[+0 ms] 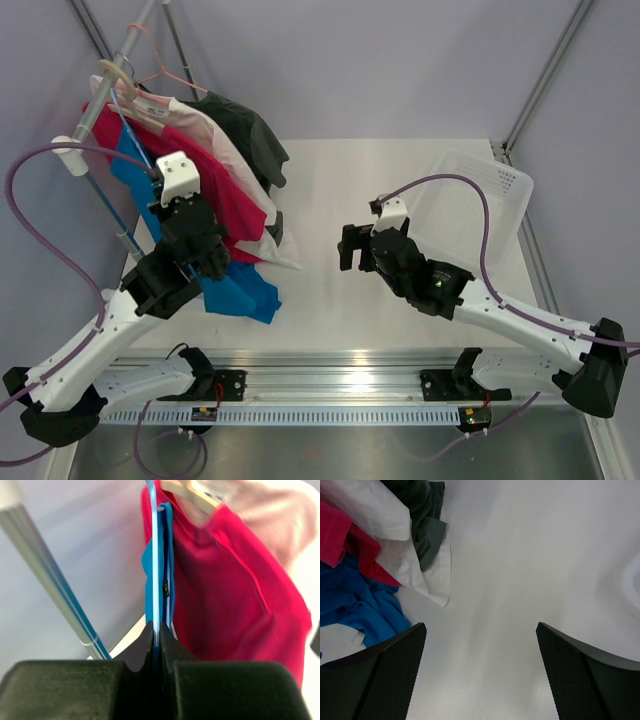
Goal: Remove the t-shirt from the hanger
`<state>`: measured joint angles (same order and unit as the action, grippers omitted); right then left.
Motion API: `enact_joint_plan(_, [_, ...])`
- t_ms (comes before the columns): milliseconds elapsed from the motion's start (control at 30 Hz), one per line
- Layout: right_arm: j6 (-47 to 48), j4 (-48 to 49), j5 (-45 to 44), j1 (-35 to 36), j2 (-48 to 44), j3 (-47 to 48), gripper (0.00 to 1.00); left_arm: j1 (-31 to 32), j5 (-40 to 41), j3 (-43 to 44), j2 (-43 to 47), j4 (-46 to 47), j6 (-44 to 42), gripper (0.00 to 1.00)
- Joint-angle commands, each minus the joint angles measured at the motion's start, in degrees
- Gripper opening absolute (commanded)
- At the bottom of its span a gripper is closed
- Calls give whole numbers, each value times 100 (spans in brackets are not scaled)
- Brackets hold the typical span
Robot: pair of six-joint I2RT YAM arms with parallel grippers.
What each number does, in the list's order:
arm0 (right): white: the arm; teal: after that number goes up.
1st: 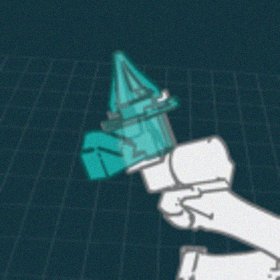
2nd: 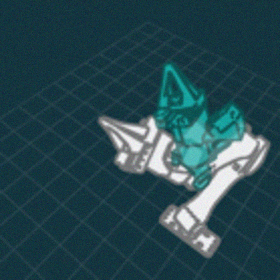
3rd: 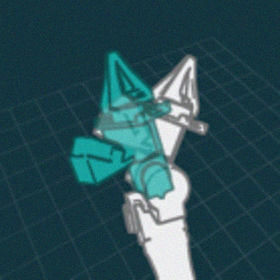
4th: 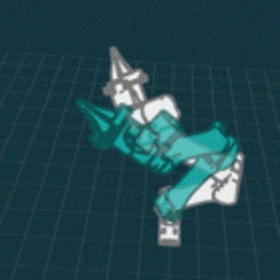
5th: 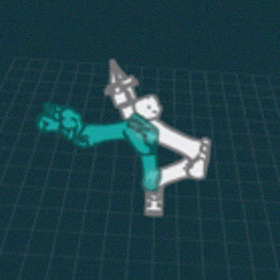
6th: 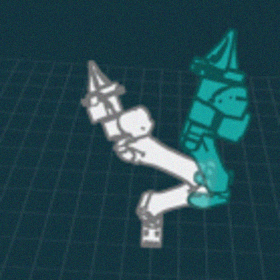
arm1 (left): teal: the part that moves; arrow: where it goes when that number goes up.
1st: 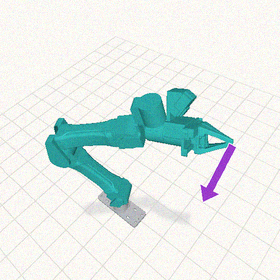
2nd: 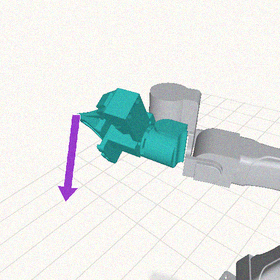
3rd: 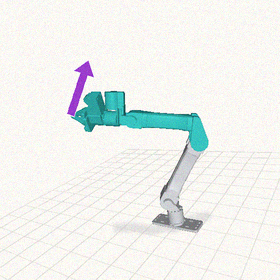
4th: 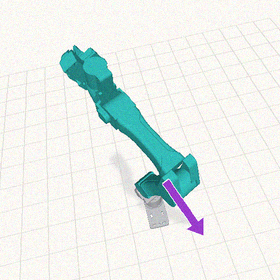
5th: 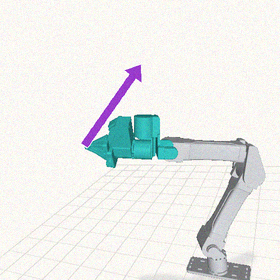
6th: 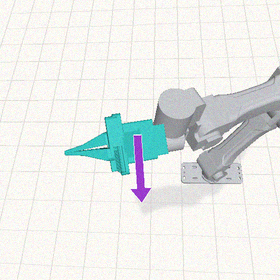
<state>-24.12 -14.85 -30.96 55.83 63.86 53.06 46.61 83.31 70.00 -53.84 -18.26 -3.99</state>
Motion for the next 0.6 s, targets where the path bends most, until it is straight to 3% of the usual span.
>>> enact_joint_plan(0, [127, 26, -243, 42, 118, 275, 100, 331, 835, -223, 181, 59, 100, 0])
enact_joint_plan(567, [127, -255, -622, 42, 567, 539, 100, 1886, 915, -1102, 1104, 51, 196, 0])
